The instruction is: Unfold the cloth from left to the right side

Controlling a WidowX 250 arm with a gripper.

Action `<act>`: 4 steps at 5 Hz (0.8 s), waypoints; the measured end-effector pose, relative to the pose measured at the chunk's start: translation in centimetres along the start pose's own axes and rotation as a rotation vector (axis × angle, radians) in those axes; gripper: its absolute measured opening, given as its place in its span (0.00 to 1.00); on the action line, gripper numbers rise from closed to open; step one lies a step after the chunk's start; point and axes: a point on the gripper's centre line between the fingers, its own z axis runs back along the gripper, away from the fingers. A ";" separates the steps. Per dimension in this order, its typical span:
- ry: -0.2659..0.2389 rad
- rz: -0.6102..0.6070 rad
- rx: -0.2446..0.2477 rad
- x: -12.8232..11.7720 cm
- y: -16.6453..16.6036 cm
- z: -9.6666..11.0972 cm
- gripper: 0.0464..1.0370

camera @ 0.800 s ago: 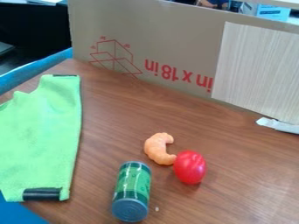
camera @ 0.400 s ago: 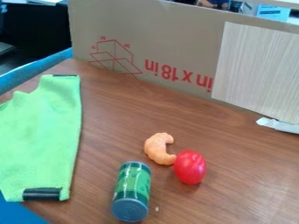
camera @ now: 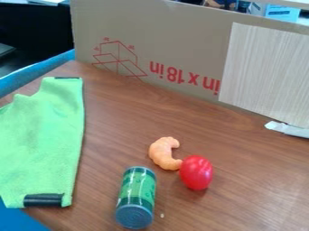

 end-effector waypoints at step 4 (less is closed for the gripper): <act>-0.062 0.276 -0.010 -0.2 1.0 -6.5 0.96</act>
